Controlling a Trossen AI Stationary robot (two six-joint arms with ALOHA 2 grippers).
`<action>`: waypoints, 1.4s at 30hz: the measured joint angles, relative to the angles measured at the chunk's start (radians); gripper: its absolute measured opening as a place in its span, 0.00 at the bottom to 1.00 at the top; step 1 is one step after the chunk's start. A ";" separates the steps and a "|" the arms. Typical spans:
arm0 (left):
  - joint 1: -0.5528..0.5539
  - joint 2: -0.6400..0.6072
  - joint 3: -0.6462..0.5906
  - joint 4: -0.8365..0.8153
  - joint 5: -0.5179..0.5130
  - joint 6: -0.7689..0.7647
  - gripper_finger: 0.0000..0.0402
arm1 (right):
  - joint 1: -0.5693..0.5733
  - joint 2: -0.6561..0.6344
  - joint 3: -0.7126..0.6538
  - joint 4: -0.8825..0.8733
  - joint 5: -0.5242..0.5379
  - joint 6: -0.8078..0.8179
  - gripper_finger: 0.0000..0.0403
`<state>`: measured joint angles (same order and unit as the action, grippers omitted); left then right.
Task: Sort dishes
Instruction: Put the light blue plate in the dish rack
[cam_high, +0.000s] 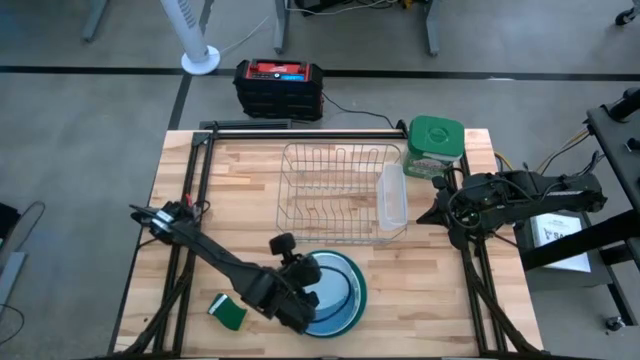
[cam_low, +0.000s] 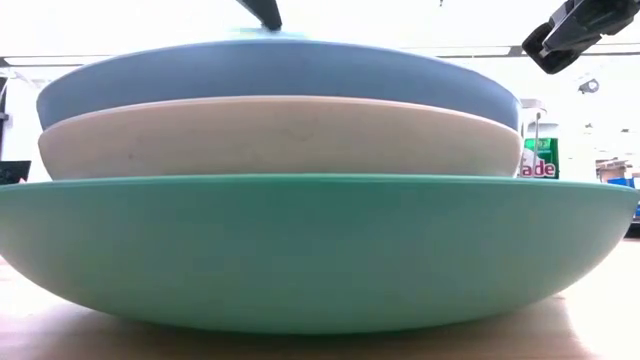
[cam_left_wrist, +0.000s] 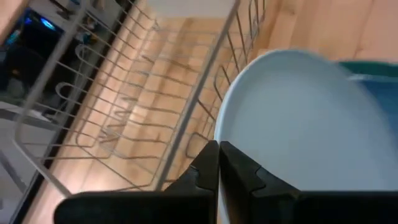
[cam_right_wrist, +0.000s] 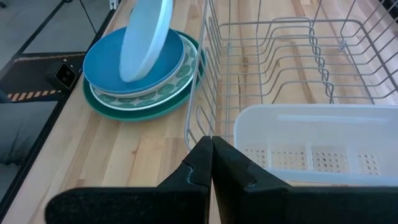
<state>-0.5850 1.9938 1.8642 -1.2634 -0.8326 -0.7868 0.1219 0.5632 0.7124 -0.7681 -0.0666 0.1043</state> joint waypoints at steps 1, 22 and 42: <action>-0.003 0.000 0.015 -0.020 -0.007 -0.005 0.00 | 0.000 0.000 0.000 0.000 0.000 0.000 0.00; -0.018 -0.001 0.160 -0.176 0.101 -0.134 0.00 | 0.000 0.000 0.000 -0.001 0.000 -0.010 0.00; 0.045 -0.003 -0.225 0.208 0.432 -0.434 0.02 | 0.000 0.001 0.000 0.001 -0.001 0.005 0.00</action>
<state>-0.5398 1.9911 1.6394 -1.0555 -0.4006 -1.2204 0.1219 0.5644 0.7120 -0.7672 -0.0678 0.1095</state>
